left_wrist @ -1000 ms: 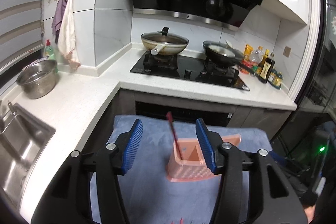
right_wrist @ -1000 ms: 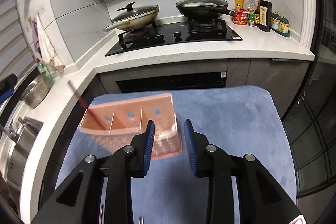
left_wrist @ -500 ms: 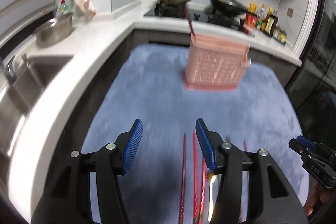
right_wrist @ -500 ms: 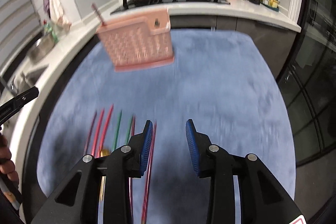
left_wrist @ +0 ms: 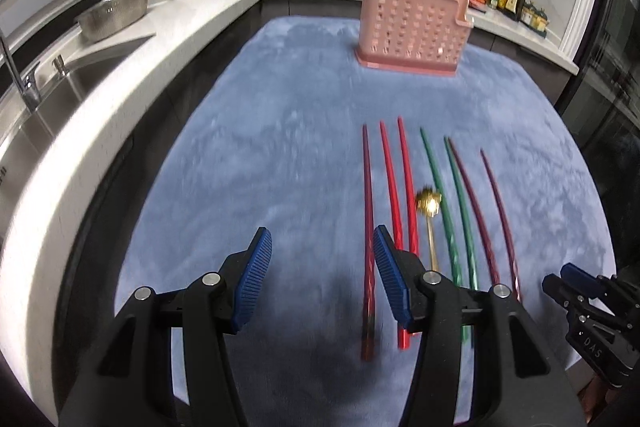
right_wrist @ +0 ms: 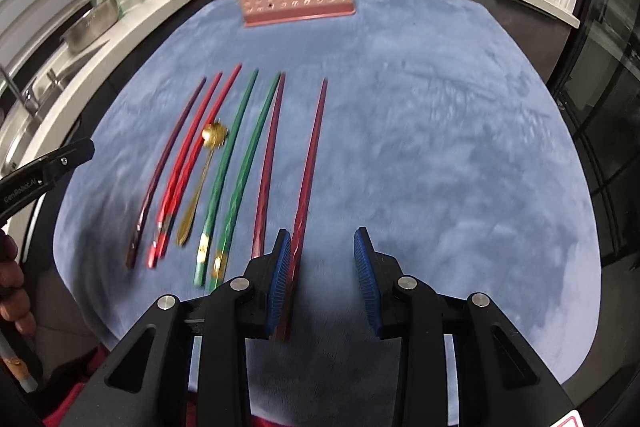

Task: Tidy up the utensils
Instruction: 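Move both tools back down to the row of chopsticks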

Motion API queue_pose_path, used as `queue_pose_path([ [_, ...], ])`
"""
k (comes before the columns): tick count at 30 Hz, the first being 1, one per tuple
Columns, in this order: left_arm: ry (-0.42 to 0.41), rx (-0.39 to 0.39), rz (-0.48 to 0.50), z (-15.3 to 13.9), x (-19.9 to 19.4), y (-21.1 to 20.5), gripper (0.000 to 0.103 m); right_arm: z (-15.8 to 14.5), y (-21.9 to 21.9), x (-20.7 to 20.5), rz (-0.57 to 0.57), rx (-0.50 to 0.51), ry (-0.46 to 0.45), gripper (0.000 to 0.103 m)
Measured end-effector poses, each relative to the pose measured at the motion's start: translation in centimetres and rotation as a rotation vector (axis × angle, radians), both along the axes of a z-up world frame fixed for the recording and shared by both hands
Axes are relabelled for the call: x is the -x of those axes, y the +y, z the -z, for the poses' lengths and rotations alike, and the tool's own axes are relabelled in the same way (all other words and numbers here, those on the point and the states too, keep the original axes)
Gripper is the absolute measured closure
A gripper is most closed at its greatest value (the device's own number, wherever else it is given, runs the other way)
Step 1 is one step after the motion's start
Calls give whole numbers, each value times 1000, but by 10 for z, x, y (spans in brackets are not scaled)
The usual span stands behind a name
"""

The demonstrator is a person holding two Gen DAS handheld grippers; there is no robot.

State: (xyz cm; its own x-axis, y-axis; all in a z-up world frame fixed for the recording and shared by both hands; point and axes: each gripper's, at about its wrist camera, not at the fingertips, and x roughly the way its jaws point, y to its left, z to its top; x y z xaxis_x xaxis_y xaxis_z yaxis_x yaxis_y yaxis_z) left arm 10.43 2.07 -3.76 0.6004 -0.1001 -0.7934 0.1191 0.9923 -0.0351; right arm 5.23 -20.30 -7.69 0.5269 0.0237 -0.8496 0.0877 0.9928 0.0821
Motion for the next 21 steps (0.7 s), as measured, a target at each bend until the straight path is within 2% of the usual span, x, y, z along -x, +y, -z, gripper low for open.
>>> queue_pose_path([
  [8, 60, -3, -1, 25, 17, 3, 53, 14, 9, 9, -15, -20, 29, 70],
  [21, 107, 2, 12, 39, 21, 0, 53, 26, 14, 11, -28, -33, 63, 72],
])
